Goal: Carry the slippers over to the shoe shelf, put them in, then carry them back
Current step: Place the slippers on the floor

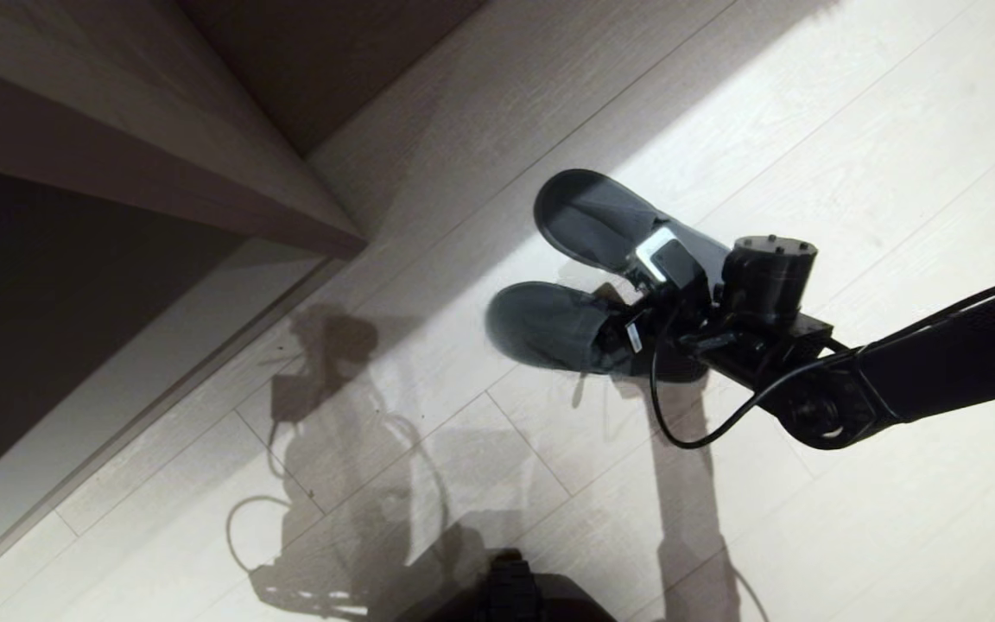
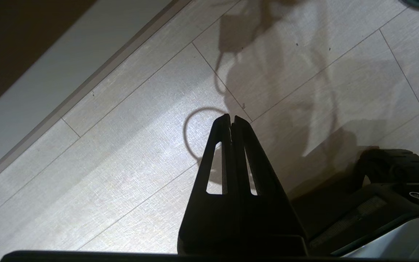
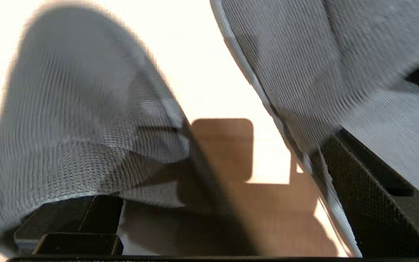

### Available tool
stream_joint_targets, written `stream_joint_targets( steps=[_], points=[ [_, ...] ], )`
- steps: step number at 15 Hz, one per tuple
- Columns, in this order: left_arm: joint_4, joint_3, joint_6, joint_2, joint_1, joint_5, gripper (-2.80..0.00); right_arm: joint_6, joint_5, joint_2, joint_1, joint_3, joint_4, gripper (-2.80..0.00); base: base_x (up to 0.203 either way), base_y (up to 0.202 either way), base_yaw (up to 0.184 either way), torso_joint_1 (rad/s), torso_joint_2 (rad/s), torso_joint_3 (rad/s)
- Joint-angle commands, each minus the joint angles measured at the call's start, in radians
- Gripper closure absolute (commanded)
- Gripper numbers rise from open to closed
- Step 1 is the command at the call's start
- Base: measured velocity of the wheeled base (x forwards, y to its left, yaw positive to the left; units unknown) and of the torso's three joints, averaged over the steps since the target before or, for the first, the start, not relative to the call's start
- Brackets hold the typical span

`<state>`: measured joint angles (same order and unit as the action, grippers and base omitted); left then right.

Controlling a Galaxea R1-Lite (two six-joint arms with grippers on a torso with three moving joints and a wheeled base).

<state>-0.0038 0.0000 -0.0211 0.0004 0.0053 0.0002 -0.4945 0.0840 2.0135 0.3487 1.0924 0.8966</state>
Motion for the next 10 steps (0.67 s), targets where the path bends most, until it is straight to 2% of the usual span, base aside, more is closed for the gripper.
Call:
stream_joint_targets(
  steps=[1, 4, 5, 8, 10],
  points=[
    [-0.001, 0.000, 0.000, 0.000, 0.002, 0.001, 0.00, -0.005, -0.001, -0.059, 0.004, -0.054, 0.003, -2.80, 0.000, 0.000, 0.000, 0.000, 0.00, 0.000],
    [-0.001, 0.000, 0.000, 0.001, 0.001, 0.000, 0.00, -0.006, -0.004, -0.081, 0.004, -0.101, -0.014, -2.80, 0.000, 0.000, 0.000, 0.000, 0.00, 0.000],
    [-0.001, 0.000, 0.000, 0.000, 0.001, 0.001, 0.00, -0.010, -0.009, -0.093, 0.004, -0.115, -0.061, -2.80, 0.000, 0.000, 0.000, 0.000, 0.00, 0.000],
    [-0.001, 0.000, 0.000, 0.001, 0.001, 0.001, 0.00, -0.044, -0.080, -0.116, 0.005, -0.140, -0.119, -2.80, 0.000, 0.000, 0.000, 0.000, 0.00, 0.000],
    [-0.001, 0.000, 0.000, 0.001, 0.001, 0.001, 0.00, -0.034, -0.068, -0.133, 0.006, -0.150, -0.133, -2.80, 0.000, 0.000, 0.000, 0.000, 0.00, 0.000]
  ],
)
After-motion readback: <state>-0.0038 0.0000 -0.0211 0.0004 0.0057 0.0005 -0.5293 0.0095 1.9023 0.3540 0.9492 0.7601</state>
